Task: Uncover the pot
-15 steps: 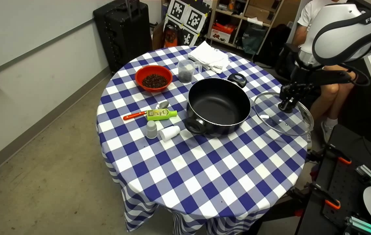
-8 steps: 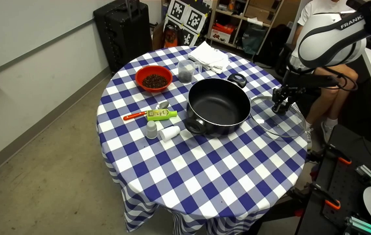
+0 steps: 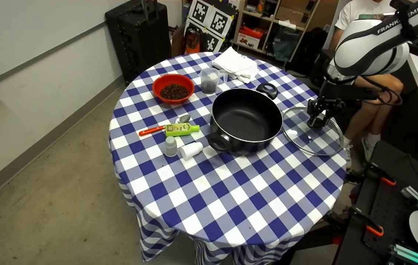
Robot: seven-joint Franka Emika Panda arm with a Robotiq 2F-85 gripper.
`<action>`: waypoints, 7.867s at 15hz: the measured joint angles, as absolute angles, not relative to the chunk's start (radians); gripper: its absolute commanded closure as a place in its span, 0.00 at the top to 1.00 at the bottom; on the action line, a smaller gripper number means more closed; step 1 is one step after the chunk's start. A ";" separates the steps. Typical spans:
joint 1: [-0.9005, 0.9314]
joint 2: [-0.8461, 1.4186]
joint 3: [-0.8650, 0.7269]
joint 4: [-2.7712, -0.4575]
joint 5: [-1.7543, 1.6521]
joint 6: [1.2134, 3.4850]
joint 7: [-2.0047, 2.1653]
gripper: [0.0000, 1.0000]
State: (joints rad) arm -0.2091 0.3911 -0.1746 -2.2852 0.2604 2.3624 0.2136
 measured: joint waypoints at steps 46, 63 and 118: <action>-0.205 0.436 -0.186 -2.219 0.250 2.275 0.241 0.60; -0.206 0.412 -0.204 -2.206 0.249 2.252 0.245 0.25; 0.056 0.363 0.039 -1.823 0.083 2.123 0.229 0.25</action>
State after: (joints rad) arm 0.0558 0.3627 0.0391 -1.8225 0.0831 2.1229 0.2288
